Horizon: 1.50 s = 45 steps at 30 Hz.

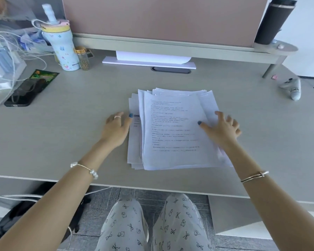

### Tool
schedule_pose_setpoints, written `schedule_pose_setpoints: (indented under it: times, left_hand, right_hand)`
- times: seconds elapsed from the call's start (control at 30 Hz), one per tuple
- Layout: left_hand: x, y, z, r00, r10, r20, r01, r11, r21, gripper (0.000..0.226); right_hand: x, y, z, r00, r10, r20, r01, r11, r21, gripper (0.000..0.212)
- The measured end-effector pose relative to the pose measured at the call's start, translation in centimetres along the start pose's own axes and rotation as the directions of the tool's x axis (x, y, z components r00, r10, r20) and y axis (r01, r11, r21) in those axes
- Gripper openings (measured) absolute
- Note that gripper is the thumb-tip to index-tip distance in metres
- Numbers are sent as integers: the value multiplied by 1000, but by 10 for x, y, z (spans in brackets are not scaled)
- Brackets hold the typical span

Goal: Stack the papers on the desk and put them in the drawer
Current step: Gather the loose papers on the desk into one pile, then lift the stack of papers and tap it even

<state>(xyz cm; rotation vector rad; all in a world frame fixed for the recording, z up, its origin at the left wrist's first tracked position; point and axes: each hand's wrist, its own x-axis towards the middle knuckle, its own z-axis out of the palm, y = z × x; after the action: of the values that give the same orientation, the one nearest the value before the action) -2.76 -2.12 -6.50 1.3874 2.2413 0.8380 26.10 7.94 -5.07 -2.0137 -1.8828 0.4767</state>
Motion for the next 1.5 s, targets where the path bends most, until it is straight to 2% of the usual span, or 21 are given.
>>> schedule_pose_setpoints:
  times: [0.07,0.17,0.3,0.37,0.4,0.47,0.5,0.57,0.67,0.77,0.83,0.9,0.97,1.0,1.07,1.1,1.17,1.23,1.3,1.4,1.5]
  left_hand:
    - [-7,14,8,998,49,33,-49,999,-18,61]
    - [-20,49,24,991,120,65,-111,986,-126,52]
    - [-18,65,35,984,75,165,-22,952,-304,67]
    - [-12,62,33,984,46,170,30,909,-416,56]
    - [-10,61,33,985,19,172,66,878,-474,54]
    - [-7,59,36,984,-37,175,128,827,-547,63]
    - [-6,57,40,987,-40,157,119,838,-532,66]
    - [-6,54,50,996,0,94,41,899,-436,61]
    - [-6,51,54,996,12,91,29,898,-440,51]
    - [-6,49,51,992,0,125,61,874,-482,50]
    - [-7,51,48,996,4,85,41,855,-517,54]
    - [-6,58,43,1000,9,-10,-14,832,-555,73]
    - [-5,69,27,1000,-12,-13,0,762,-647,92]
    - [-3,76,17,1000,0,13,10,709,-705,89]
    - [-5,93,-6,997,83,-4,-55,623,-780,55]
    - [-6,102,-16,991,111,-70,-123,600,-790,39]
    - [-9,121,-33,966,151,-208,-257,552,-793,27]
    - [-12,130,-41,944,207,-258,-329,514,-792,26]
    - [-20,127,-34,943,238,-231,-328,556,-764,37]
    - [-29,105,-13,957,234,-169,-283,649,-706,52]
    - [-30,91,-15,963,205,-174,-266,623,-735,42]
  right_hand:
    - [-4,2,2,999,5,42,-5,1000,-2,73]
    - [-12,-14,10,997,-47,55,43,996,79,72]
    - [-17,-24,12,996,-45,79,41,998,47,72]
    - [-14,-19,2,996,-33,82,20,987,160,71]
    - [-11,-18,-6,993,-4,117,-29,961,276,69]
    - [-11,-19,-16,964,41,262,-182,821,541,53]
    - [-11,-19,-17,943,24,331,-235,751,617,41]
    - [-12,-17,-14,929,-18,370,-244,720,649,22]
    - [-15,-10,-12,930,-71,360,-220,676,703,19]
    - [-19,-5,-10,951,-169,258,-103,613,783,29]
    - [-25,-5,-10,965,-205,161,-17,566,825,34]
    - [-28,-6,-15,967,-240,90,40,488,872,43]
    - [-31,-11,-27,950,-312,13,114,385,916,44]
    - [-32,-16,-36,940,-340,-32,152,334,930,42]
    - [-35,-30,-54,925,-352,-143,253,288,924,39]
    - [-35,-39,-64,919,-341,-195,302,294,907,39]
    - [-36,-53,-80,910,-308,-277,369,297,881,43]
    - [-36,-61,-87,906,-305,-295,382,284,880,52]
    - [-40,-59,-80,917,-308,-254,349,308,885,54]
    - [-50,-43,-58,933,-319,-169,287,372,883,46]
    - [-50,-28,-56,932,-328,-151,272,362,892,34]
